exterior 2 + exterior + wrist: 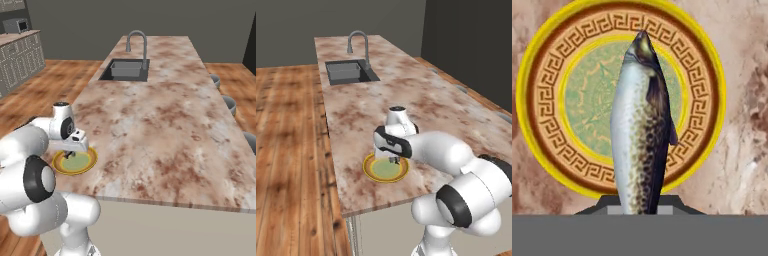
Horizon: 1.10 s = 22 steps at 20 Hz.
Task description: Take the fish from the oven and place it on the plate on the counter.
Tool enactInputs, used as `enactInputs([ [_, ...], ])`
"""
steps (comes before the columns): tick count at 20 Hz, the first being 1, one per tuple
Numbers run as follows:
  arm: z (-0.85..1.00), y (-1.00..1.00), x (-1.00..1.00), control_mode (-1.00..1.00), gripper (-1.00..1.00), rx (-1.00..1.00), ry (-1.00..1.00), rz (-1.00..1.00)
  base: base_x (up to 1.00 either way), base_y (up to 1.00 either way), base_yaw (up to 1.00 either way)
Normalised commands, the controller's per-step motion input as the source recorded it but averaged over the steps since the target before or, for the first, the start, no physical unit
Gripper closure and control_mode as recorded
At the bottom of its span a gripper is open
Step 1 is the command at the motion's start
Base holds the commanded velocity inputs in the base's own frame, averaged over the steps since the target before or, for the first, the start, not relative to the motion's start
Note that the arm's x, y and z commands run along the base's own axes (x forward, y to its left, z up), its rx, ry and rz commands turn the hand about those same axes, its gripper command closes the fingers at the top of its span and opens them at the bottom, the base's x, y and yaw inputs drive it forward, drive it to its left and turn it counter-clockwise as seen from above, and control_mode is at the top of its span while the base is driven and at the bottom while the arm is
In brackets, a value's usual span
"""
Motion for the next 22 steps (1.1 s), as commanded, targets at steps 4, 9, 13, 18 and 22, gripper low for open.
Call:
enactInputs([
  [4,-0.6,0.0,0.0,-1.0,1.0,0.0,0.16,0.01,0.0,0.0,0.0],
  [9,-0.45,0.01,0.0,-1.0,1.0,0.0,0.14,0.0,0.0,0.0,0.0],
  [13,-0.31,0.04,0.0,-1.0,1.0,0.0,0.14,0.0,0.0,0.0,0.0],
  [18,-0.11,0.14,0.13,-1.0,1.0,0.0,0.07,0.0,0.0,0.0,0.0],
  [22,-0.03,0.18,0.37,-1.0,1.0,0.0,0.08,0.0,0.0,0.0,0.0],
])
